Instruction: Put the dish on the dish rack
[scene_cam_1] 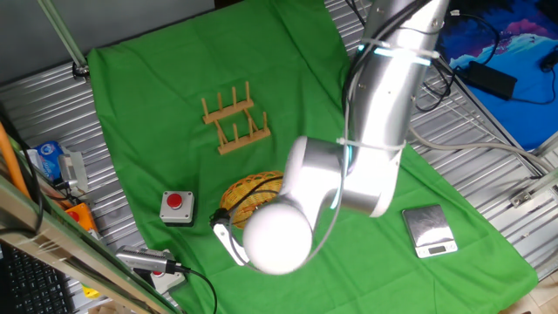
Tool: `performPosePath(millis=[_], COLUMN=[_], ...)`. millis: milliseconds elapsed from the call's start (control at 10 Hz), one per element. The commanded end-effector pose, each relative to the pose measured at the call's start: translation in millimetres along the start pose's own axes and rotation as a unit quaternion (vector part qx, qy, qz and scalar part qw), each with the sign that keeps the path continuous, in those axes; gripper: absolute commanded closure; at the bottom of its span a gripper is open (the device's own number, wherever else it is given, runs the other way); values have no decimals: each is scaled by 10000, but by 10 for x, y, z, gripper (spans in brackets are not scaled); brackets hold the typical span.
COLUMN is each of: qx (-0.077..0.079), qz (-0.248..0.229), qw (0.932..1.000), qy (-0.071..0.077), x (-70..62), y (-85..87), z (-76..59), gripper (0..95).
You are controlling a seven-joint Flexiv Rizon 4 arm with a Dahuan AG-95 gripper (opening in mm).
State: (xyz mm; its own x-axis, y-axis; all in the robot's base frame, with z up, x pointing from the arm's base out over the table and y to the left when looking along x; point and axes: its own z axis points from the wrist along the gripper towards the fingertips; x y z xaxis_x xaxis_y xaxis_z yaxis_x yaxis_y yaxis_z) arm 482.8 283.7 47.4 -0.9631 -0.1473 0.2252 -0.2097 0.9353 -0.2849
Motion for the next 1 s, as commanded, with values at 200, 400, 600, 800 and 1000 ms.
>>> performPosePath(millis=[200,400,600,800,1000], qx=[73,79,98,115,124], qz=[-31,-34,-18,4,-56], qw=[10000,10000,9999,9999,9999], qy=[20,27,34,54,49], x=[-2,-8,-17,-27,-26], y=[-19,-53,-59,-50,-51], z=[26,58,93,119,124], gripper=[760,760,760,760,950])
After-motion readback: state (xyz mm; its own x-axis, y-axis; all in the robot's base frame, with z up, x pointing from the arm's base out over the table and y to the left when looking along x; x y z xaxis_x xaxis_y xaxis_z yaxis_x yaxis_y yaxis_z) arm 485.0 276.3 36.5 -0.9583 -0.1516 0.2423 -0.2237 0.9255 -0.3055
